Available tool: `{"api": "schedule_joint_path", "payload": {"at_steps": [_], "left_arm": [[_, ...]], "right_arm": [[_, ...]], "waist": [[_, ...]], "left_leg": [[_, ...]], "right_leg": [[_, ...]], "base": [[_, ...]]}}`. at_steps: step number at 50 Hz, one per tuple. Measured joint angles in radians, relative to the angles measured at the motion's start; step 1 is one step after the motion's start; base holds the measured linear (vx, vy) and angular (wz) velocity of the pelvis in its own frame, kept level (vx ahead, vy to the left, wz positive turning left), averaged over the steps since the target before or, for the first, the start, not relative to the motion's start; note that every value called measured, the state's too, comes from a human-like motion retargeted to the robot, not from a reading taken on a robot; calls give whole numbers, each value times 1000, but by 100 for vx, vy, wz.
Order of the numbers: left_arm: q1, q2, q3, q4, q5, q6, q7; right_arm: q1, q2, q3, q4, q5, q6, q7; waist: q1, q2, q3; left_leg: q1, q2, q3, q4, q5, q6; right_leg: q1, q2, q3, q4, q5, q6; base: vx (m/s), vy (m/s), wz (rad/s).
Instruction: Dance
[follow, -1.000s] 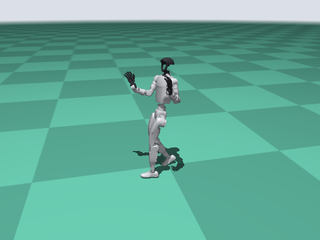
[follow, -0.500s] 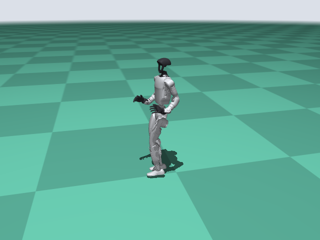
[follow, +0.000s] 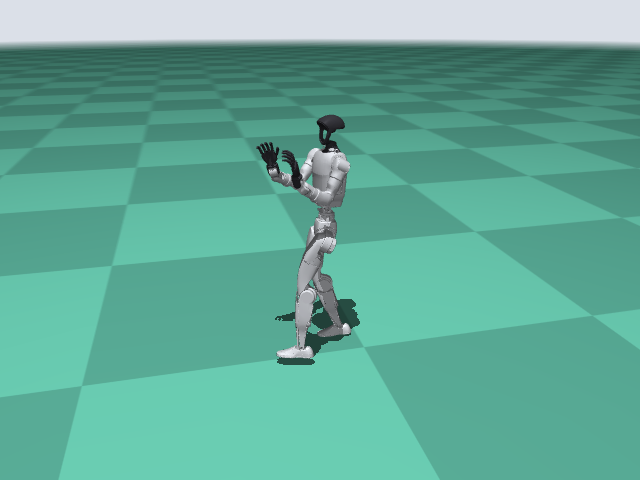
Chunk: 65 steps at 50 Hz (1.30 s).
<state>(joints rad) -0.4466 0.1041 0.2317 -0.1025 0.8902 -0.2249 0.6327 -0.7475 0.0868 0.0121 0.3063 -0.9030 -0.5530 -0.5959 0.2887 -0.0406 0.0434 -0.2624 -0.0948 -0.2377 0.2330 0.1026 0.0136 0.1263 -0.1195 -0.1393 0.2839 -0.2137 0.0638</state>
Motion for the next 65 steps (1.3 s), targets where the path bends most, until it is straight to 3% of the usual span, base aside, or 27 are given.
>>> {"api": "schedule_joint_path", "payload": {"at_steps": [2,6,10,12,13,15,17,20,23,25,28,31,32,35,37,41,43,45,47,50,55,60,62,63,65], "left_arm": [[41,39,40,-79,-55,9,-39],[242,103,181,-248,-154,-44,-40],[508,104,348,-399,-177,-131,160],[621,71,433,-436,-120,-141,297],[669,48,479,-447,-78,-143,356],[749,6,563,-450,-14,-132,448],[783,-30,614,-440,23,-114,502],[813,-65,656,-395,17,-118,557],[824,-75,639,-350,-1,-120,562],[842,-71,619,-315,-22,-111,577],[861,-74,510,-236,-59,-141,580],[877,-77,363,-151,-118,-219,504],[882,-75,307,-125,-138,-254,475],[898,-59,139,-53,-158,-359,393],[898,-38,36,13,-137,-423,320],[825,-3,-183,212,-67,-533,189],[729,20,-309,313,-64,-568,114],[567,33,-434,382,-84,-564,55],[423,6,-491,398,-59,-526,49],[242,-56,-528,413,10,-417,125],[20,-197,-490,410,103,-217,170],[-69,-152,-367,230,91,-161,172],[-72,-116,-297,146,44,-160,143],[-66,-87,-256,98,2,-166,117],[-45,-45,-173,23,-55,-190,88]], "right_arm": [[5,-28,-90,-3,30,24,-23],[71,-57,-219,-42,99,49,-47],[156,-80,-298,-92,195,59,-78],[218,-91,-329,-107,245,39,-102],[254,-99,-342,-113,260,25,-126],[333,-120,-371,-122,269,0,-173],[413,-141,-406,-123,259,-4,-205],[558,-191,-469,-117,245,1,-255],[710,-240,-536,-97,224,-12,-278],[809,-266,-570,-74,211,-22,-260],[943,-285,-594,-20,214,-49,-185],[1019,-292,-561,41,257,-121,-46],[1037,-298,-537,59,280,-163,7],[1057,-314,-415,98,350,-322,128],[1037,-304,-297,129,417,-446,175],[977,-221,0,162,491,-572,272],[901,-160,134,142,504,-580,303],[770,-149,210,63,488,-522,305],[634,-153,252,-25,427,-419,270],[504,-194,194,-163,316,-258,187],[457,-112,39,-341,-93,112,-16],[462,-137,-176,-444,-97,170,-129],[485,-166,-268,-471,-59,180,-133],[504,-180,-310,-486,-33,184,-139],[560,-202,-395,-508,18,193,-185]], "waist": [[14,38,8],[41,85,21],[53,112,11],[34,118,3],[23,118,-5],[3,112,-20],[-16,107,-28],[-41,73,-30],[-58,41,-33],[-51,11,-21],[-58,-13,19],[-87,-61,15],[-96,-80,3],[-114,-109,-41],[-129,-102,-73],[-138,-47,-122],[-118,6,-120],[-83,40,-97],[-96,22,-88],[-168,-13,-50],[-240,-52,-37],[-390,-106,-38],[-484,-133,-46],[-530,-132,-46],[-602,-145,-66]], "left_leg": [[87,35,133,-57,18,-36],[185,-20,113,-52,-9,-41],[223,-53,142,-50,-33,-16],[232,-55,147,-49,-38,-10],[229,-54,147,-48,-39,-8],[216,-55,148,-41,-40,-1],[201,-40,126,-29,-41,-7],[172,-67,87,-26,-29,3],[140,-100,30,-41,-5,1],[121,-110,25,-42,2,-7],[96,-120,2,-4,-7,-13],[-21,-171,31,77,-29,9],[-68,-163,115,109,-52,28],[-99,-28,616,154,-153,118],[-82,-46,643,143,-214,176],[-4,-53,450,58,-206,44],[88,-16,383,6,-230,-3],[165,-2,356,-37,-251,-19],[180,-15,323,-49,-248,-46],[191,-40,246,-9,-213,-37],[228,-57,167,18,-205,11],[286,-102,5,37,-195,38],[306,-95,-35,59,-205,48],[309,-77,-62,83,-214,53],[287,-68,-113,142,-235,61]], "right_leg": [[29,-2,3,53,-4,-5],[50,-57,45,228,23,6],[-20,-103,109,444,104,-5],[-56,-81,161,523,138,-19],[-66,-73,172,538,131,8],[-67,-80,133,500,78,118],[-65,20,180,386,32,198],[-83,99,256,227,-14,198],[-66,52,129,150,-45,135],[-13,47,35,47,-42,88],[28,32,-17,-30,-19,107],[22,1,-109,-119,-18,119],[12,-7,-142,-146,-22,119],[2,-10,-239,-204,-37,118],[15,0,-272,-201,-37,110],[52,50,-260,-41,-39,113],[21,52,-284,192,38,54],[-91,20,-206,516,158,-79],[-248,88,-36,744,222,-152],[-413,143,104,918,150,-68],[-531,116,261,729,129,-55],[-385,44,390,196,296,85],[-293,37,422,61,299,164],[-252,20,361,61,234,185],[-172,-37,102,-9,162,145]], "base": [[55,13,-4],[68,11,-72],[54,6,-79],[47,-4,-25],[38,-8,3],[37,-14,28],[32,-30,64],[19,-16,124],[4,-9,154],[0,-20,125],[-4,-19,172],[-26,-15,204],[-32,-11,184],[-8,-8,155],[27,-5,135],[66,-6,105],[43,-2,91],[9,-8,102],[8,-23,151],[19,-32,231],[17,-37,199],[16,-36,179],[14,-49,226],[9,-49,217],[0,-53,175]]}}
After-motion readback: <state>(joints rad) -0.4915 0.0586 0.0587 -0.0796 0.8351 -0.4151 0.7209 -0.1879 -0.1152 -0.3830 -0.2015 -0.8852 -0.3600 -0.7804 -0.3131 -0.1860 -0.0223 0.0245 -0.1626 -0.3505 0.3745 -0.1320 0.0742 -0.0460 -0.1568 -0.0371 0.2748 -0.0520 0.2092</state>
